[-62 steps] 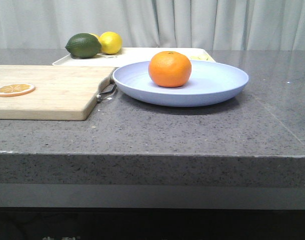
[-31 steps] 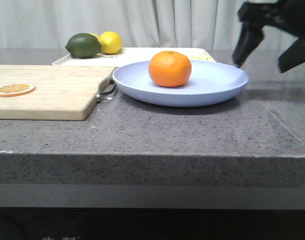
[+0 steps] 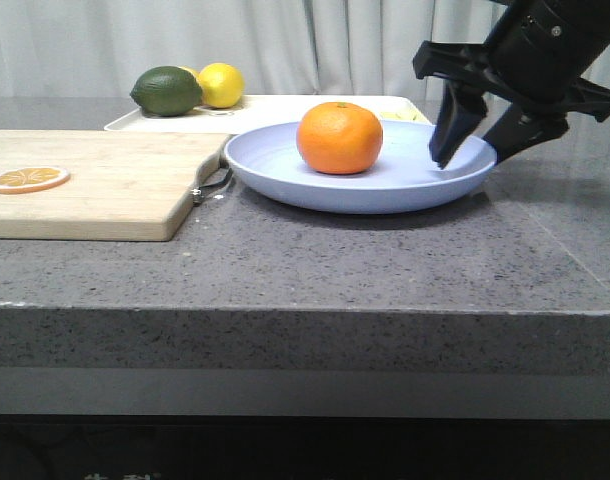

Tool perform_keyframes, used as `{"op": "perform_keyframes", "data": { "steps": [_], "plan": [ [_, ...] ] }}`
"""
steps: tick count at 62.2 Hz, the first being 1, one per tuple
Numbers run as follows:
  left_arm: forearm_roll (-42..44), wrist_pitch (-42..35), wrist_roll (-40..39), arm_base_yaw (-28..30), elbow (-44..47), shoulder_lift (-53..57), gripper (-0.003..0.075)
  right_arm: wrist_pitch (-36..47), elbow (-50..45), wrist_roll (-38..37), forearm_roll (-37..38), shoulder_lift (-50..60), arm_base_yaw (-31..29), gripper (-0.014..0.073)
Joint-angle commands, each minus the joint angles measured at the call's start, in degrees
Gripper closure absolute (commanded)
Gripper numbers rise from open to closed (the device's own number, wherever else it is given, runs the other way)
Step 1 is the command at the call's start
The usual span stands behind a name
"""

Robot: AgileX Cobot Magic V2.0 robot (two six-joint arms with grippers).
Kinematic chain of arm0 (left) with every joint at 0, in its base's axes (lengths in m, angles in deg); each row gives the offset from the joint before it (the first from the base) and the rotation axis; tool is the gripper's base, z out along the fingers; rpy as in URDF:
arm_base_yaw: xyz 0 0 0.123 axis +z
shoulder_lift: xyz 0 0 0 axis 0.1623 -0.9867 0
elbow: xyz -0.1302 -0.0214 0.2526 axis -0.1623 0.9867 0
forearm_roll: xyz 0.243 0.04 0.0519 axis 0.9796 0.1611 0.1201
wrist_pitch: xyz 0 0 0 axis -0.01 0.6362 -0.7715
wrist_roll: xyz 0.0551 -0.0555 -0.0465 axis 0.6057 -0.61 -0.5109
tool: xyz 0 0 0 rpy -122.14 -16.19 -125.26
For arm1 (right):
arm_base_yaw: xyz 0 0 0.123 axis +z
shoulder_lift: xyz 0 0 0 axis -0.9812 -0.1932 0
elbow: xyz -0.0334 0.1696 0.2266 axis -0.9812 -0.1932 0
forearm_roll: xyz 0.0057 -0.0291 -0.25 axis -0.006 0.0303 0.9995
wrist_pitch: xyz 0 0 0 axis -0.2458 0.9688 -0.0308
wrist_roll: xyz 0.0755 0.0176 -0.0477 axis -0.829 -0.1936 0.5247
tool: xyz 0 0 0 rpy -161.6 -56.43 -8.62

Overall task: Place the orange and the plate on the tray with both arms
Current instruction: 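Grasp the plate rim with the right gripper, then lift the plate with the orange and carry it onto the white tray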

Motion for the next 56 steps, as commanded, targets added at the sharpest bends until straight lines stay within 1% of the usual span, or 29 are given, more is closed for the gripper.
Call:
{"op": "perform_keyframes", "data": {
  "steps": [1,3,5,11,17,27,33,37,46,56],
  "plan": [
    [-0.2,-5.1,-0.5,0.0,-1.4,-0.7,0.0738,2.9,2.2,0.6,-1.1,2.4,-0.1,0.0493],
    [-0.2,-5.1,-0.5,0.0,-1.4,-0.7,0.0738,2.9,2.2,0.6,-1.1,2.4,-0.1,0.0551],
    [-0.2,-5.1,-0.5,0.0,-1.4,-0.7,0.0738,2.9,2.2,0.6,-1.1,2.4,-0.1,0.0592],
    [-0.2,-5.1,-0.5,0.0,-1.4,-0.7,0.0738,2.8,2.2,0.6,-1.5,2.4,-0.1,0.0666],
    [-0.2,-5.1,-0.5,0.0,-1.4,-0.7,0.0738,2.2,2.2,0.6,-3.0,2.4,-0.1,0.0659],
    [-0.2,-5.1,-0.5,0.0,-1.4,-0.7,0.0738,-0.2,3.2,0.6,-7.8,2.3,-0.6,0.0653],
    [-0.2,-5.1,-0.5,0.0,-1.4,-0.7,0.0738,-3.9,5.8,0.6,-10.1,2.0,-1.0,0.0653],
    [-0.2,-5.1,-0.5,0.0,-1.4,-0.7,0.0738,-6.3,7.8,0.1,-10.2,1.9,-1.1,0.0653],
    [-0.2,-5.1,-0.5,0.0,-1.4,-0.7,0.0738,-11.1,15.5,-2.7,-10.2,0.1,-1.1,0.0653],
    [-0.2,-5.1,-0.5,0.0,-1.4,-0.7,0.0738,-16.6,26.6,-6.6,-10.3,-5.7,-1.0,0.0653]
  ]
}}
